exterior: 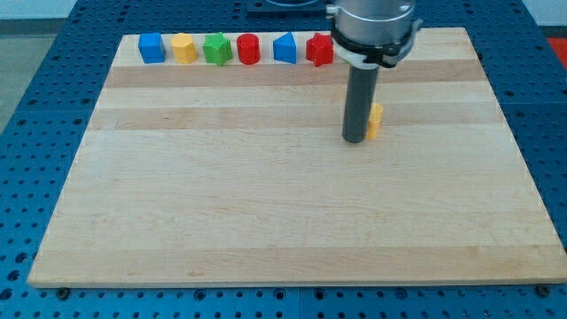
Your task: Push the yellow heart towards top right
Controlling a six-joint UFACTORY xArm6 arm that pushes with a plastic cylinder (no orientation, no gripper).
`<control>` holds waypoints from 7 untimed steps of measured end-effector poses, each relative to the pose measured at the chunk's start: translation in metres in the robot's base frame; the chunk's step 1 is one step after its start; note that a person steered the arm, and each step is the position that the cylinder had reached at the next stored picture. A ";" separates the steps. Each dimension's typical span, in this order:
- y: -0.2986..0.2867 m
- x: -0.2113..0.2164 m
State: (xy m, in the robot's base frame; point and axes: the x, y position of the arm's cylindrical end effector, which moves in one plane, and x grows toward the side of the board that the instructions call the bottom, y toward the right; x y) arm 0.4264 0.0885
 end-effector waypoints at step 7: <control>0.069 -0.049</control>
